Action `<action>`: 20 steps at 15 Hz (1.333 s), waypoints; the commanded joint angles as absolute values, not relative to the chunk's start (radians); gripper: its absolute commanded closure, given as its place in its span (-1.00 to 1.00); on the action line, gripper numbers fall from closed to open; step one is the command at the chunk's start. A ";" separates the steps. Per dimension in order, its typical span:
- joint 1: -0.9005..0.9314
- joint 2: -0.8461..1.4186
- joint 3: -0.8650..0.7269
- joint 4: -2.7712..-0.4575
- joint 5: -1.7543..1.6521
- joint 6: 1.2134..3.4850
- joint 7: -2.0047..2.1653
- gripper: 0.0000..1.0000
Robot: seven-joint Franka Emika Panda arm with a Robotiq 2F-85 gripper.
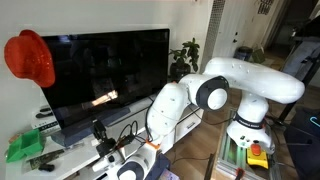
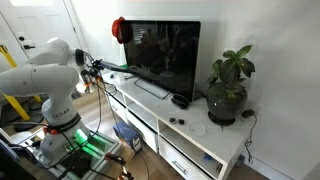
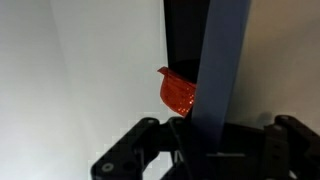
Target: Remove the lid from the box and put it on the cabinet
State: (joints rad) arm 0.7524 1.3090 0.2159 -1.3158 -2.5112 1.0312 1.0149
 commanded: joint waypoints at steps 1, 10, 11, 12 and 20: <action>0.761 1.312 0.206 -1.306 -2.500 1.038 1.017 1.00; 0.799 1.436 0.109 -1.166 -2.509 1.034 1.062 1.00; 0.805 1.454 0.097 -1.143 -2.509 1.031 1.077 1.00; 0.805 1.469 0.093 -1.125 -2.509 1.035 1.088 1.00; 0.793 1.494 0.107 -1.117 -2.509 1.112 1.135 1.00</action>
State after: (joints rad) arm 0.7867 1.4939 0.1171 -1.1193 -2.5089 1.0944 1.1144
